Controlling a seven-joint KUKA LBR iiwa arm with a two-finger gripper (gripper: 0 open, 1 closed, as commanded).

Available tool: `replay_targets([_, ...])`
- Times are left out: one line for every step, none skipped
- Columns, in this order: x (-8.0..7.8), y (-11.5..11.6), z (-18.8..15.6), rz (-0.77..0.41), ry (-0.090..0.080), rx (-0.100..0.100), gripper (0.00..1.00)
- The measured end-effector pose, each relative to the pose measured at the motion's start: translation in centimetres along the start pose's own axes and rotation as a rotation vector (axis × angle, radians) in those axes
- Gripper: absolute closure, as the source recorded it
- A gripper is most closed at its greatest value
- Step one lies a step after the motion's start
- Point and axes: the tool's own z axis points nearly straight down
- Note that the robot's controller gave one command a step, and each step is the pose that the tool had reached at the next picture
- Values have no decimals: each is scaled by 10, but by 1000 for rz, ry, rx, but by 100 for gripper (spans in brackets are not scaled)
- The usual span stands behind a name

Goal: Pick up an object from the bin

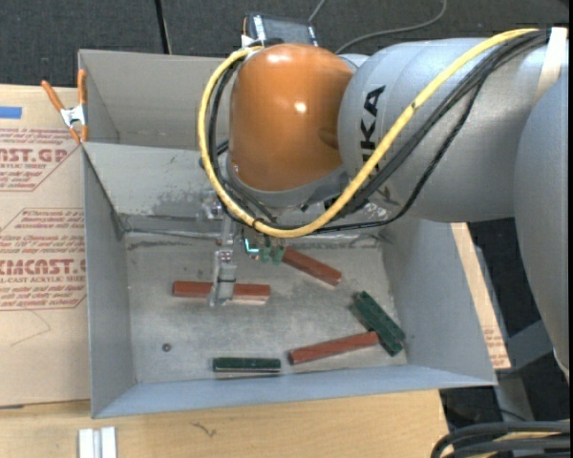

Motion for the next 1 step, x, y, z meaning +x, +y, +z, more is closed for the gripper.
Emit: replay_targets([27, -50, 170, -45, -10, -3, 0])
